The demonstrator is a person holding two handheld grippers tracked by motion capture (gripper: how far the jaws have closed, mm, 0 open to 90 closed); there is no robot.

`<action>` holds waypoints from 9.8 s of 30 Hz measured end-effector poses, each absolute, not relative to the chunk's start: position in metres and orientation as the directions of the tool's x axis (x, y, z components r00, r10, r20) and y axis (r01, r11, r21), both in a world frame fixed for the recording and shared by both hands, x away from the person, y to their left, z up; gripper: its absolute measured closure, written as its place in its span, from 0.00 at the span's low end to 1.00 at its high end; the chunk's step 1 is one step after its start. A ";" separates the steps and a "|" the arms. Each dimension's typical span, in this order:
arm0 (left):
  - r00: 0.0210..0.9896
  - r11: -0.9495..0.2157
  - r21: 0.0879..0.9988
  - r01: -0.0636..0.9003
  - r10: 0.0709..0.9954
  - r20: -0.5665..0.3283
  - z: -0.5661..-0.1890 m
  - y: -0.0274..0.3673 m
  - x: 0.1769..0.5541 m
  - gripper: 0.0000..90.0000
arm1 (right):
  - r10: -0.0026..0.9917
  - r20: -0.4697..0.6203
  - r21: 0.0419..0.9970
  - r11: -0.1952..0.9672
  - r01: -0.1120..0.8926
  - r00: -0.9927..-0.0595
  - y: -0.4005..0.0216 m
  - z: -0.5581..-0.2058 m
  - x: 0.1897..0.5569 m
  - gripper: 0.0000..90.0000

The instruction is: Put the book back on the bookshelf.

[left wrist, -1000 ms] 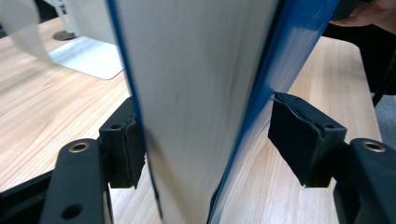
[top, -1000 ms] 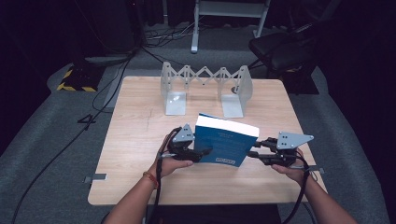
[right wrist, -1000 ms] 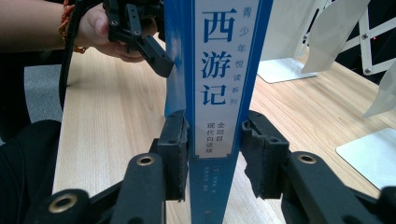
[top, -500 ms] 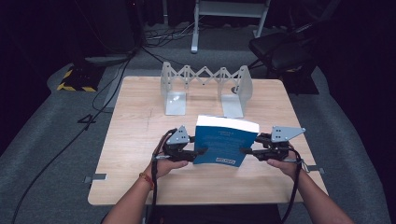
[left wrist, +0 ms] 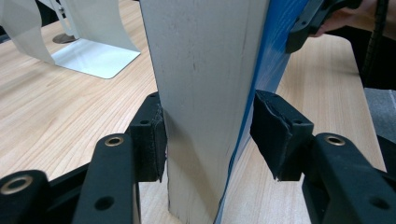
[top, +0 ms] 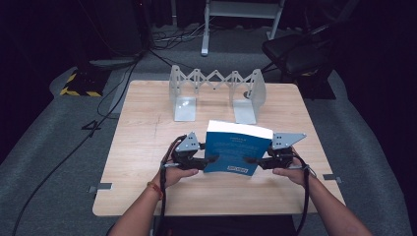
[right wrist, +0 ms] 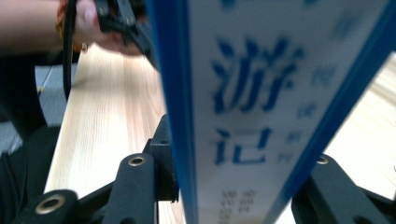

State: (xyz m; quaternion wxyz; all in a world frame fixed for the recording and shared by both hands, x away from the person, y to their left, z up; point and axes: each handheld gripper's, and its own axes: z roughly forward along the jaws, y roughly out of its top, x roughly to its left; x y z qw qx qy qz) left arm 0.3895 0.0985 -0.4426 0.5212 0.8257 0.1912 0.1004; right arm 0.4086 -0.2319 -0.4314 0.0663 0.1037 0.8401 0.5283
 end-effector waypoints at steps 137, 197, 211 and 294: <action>0.797 -0.572 0.688 0.447 0.603 -0.016 -0.504 0.191 0.375 0.17 | 0.850 -0.184 0.937 0.304 0.174 -0.494 -0.212 -0.368 0.548 0.69; 0.819 -0.587 0.690 0.423 0.573 -0.015 -0.504 0.189 0.375 0.16 | 0.873 -0.120 0.956 0.230 0.182 -0.472 -0.238 -0.430 0.509 0.68; 0.826 -0.592 0.690 0.416 0.563 -0.015 -0.504 0.189 0.375 0.16 | 0.868 -0.148 0.934 0.280 0.222 -0.473 -0.213 -0.422 0.538 0.68; 0.824 -0.592 0.688 0.419 0.567 -0.014 -0.504 0.188 0.374 0.16 | 0.663 -0.269 0.736 0.610 0.295 -0.699 -0.303 -0.424 0.410 0.32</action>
